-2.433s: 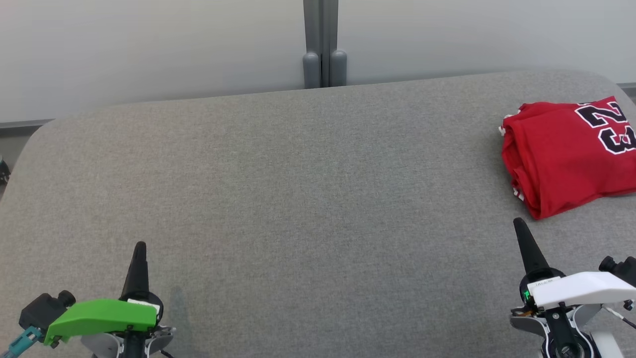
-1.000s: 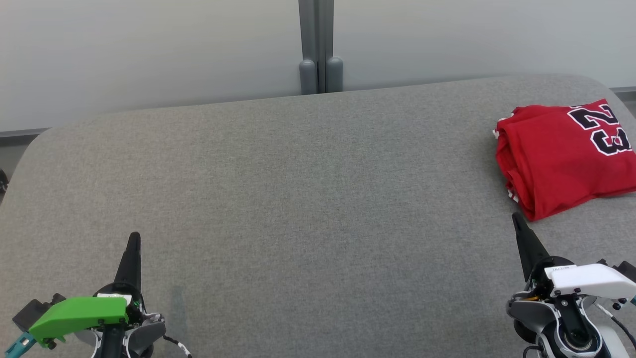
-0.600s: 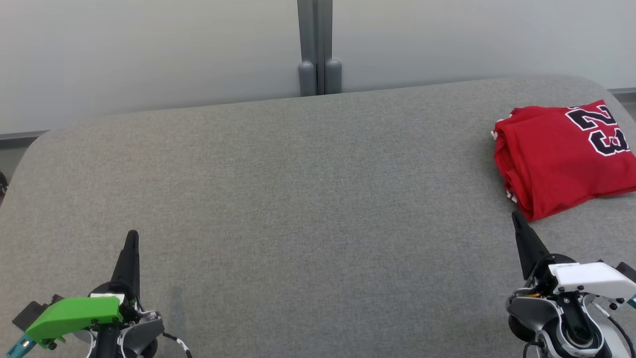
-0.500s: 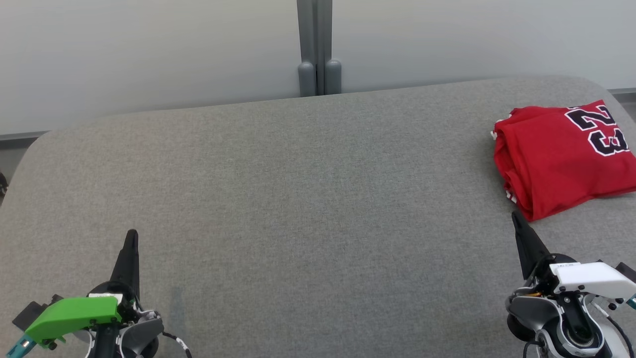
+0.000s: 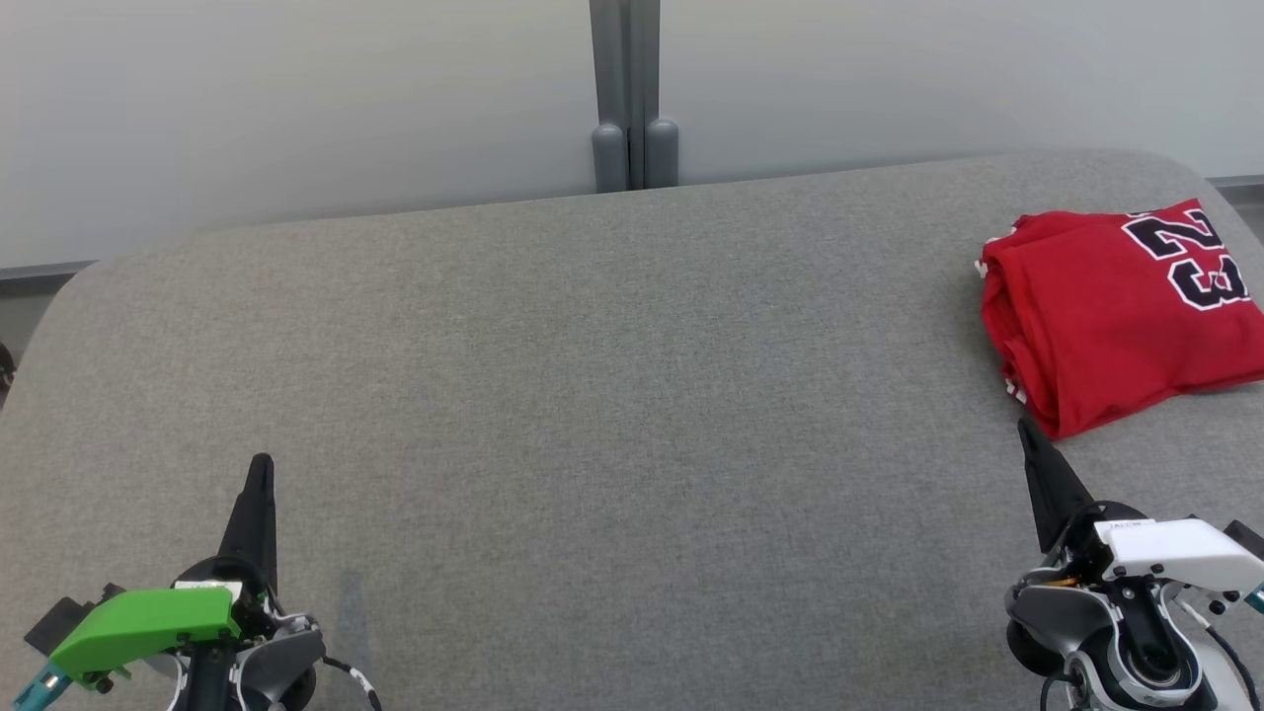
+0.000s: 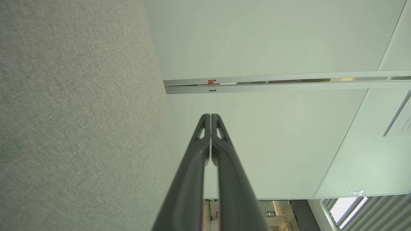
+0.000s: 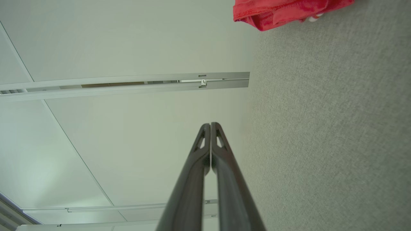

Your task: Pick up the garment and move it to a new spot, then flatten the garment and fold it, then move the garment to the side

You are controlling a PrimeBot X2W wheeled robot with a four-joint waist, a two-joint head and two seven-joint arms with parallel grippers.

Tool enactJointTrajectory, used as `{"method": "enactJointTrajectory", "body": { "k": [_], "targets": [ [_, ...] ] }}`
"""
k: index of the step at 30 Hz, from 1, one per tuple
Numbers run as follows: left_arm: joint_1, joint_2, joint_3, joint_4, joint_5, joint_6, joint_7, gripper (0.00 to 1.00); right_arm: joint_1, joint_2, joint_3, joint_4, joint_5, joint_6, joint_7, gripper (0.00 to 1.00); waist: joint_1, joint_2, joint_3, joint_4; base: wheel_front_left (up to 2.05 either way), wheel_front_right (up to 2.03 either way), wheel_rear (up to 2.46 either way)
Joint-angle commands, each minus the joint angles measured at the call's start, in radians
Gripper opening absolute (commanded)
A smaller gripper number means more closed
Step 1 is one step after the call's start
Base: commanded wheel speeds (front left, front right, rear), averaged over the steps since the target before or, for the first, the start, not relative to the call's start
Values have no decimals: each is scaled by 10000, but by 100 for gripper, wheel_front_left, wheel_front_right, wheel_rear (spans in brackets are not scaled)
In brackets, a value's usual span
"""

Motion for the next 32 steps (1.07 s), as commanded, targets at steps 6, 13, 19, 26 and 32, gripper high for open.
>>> {"method": "enactJointTrajectory", "body": {
  "k": [6,13,19,26,32],
  "targets": [
    [-117,8,21,9,-29,-52,40,0,-77,25,-45,22,-63,4,71,0,0,0,0,0,0,0,0],
    [-117,8,22,7,-30,-52,39,0,-79,44,-72,24,-74,4,81,0,0,0,0,0,0,0,0],
    [-116,8,21,7,-30,-52,39,0,-81,60,-91,24,-94,4,98,0,0,0,0,0,0,0,0],
    [-116,10,21,8,-31,-52,38,0,-84,75,-113,25,-122,4,106,0,0,0,0,0,0,0,0],
    [-116,10,20,5,-31,-52,38,0,-86,87,-133,27,-138,4,130,0,0,0,0,0,0,0,0]
  ]
}}
